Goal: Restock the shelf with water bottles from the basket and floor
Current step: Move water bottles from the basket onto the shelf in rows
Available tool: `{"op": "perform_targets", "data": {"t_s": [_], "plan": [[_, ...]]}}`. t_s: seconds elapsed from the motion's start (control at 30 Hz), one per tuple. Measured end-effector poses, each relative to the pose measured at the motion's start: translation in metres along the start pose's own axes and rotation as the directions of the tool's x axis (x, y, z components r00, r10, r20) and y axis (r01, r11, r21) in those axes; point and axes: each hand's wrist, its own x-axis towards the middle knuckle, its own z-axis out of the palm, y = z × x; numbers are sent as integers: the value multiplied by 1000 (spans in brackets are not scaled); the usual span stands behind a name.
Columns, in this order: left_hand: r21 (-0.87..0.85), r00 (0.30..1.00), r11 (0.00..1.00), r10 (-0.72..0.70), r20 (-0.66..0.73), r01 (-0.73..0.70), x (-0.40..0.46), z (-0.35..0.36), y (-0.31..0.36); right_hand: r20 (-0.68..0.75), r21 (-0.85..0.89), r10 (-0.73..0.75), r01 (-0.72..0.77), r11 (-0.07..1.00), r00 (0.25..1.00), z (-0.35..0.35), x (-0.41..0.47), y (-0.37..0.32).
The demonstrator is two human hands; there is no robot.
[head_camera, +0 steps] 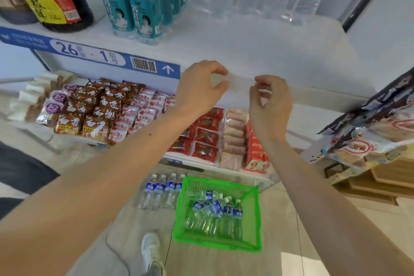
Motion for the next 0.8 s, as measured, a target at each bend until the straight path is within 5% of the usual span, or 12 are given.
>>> {"op": "perform_targets", "data": {"t_s": [0.27, 0.5, 0.63, 0.8], "plan": [[5, 989, 1000, -20, 147, 19, -68, 63, -61, 74, 22, 185, -187, 982, 980, 24, -99, 87], [55, 891, 991, -137, 433, 126, -128, 155, -176, 104, -212, 407, -380, 901, 907, 76, -194, 208], [118, 782, 973, -229, 579, 197, -173, 225, -242, 75, -324, 614, -563, 760, 786, 98, -261, 285], [213, 634, 938, -343, 693, 275, -236, 331, -324, 57, -424, 852, -760, 492, 520, 123, -356, 394]]}}
